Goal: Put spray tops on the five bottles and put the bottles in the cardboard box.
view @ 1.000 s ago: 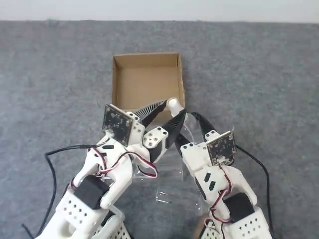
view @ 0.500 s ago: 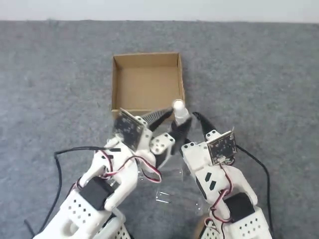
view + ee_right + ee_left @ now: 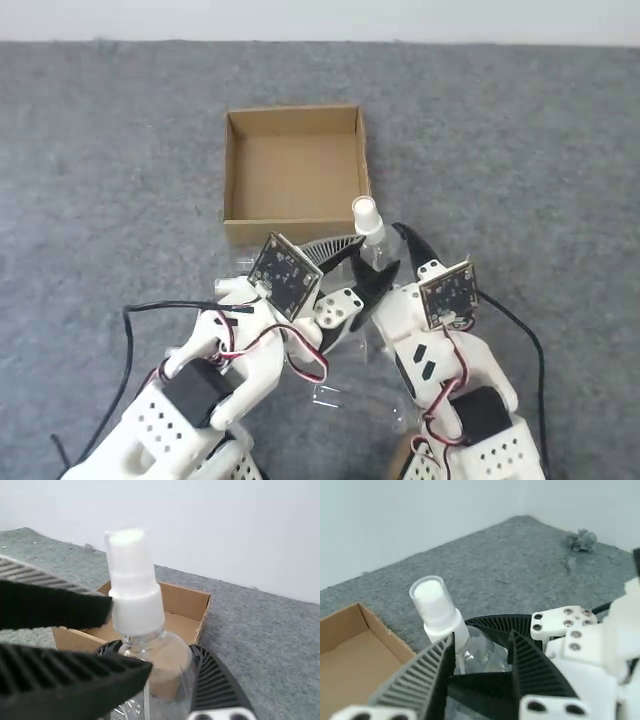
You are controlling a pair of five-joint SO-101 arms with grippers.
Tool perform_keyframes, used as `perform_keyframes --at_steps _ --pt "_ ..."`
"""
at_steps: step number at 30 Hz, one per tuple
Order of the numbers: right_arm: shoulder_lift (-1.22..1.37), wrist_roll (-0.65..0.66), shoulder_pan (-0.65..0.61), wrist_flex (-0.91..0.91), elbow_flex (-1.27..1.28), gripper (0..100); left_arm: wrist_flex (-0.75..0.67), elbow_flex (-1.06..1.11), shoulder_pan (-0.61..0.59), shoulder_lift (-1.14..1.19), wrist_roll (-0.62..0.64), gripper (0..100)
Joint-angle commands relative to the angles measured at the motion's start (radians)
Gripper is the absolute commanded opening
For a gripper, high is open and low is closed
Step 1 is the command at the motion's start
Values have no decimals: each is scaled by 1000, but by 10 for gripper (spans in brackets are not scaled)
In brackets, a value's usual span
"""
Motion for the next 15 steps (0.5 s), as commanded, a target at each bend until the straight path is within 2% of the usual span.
perform_keyframes --at_steps 1,9,15 --pt "-24 6 18 -25 -26 6 89 -114 2 -25 -15 160" --pt "-24 6 18 -30 -17 6 158 -171 -5 -137 -11 160" --pt "-24 6 18 -30 -18 6 157 -133 -129 -315 -9 159"
